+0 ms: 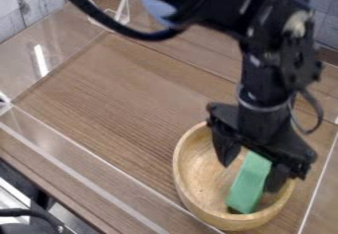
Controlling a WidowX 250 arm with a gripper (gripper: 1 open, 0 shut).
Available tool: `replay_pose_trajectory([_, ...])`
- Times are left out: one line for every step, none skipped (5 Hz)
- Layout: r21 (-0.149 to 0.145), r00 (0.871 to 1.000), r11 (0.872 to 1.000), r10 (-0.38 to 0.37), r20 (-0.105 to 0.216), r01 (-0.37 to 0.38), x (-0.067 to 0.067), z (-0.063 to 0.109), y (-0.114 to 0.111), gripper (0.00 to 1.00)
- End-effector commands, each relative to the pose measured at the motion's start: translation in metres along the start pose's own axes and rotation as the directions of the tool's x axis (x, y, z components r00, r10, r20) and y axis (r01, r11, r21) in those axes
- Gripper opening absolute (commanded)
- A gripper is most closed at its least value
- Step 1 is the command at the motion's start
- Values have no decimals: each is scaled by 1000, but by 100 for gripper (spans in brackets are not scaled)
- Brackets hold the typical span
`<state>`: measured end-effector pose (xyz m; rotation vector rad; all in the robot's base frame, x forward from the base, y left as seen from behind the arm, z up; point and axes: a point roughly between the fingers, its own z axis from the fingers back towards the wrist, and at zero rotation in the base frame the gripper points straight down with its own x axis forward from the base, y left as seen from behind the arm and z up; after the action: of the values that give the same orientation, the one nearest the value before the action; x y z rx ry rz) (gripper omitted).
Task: Put green object into wooden bowl
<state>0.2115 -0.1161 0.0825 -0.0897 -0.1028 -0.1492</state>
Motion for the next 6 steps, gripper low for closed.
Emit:
replay_pose_trajectory([-24, 998, 999, -25, 63, 27, 17, 24, 3, 100])
replay_pose_trajectory([-29, 997, 998, -51, 63, 53, 23, 7, 17, 100])
replay_pose_trajectory([-33, 995, 996, -82, 52, 84, 25, -8, 26, 100])
replay_pose_trajectory([-35, 998, 999, -35, 56, 37, 22, -4, 29, 100])
replay_pose_trajectory([-32, 998, 999, 9, 64, -7, 19, 1, 32, 100])
replay_pose_trajectory([-34, 997, 999, -3, 72, 6, 23, 6, 34, 100])
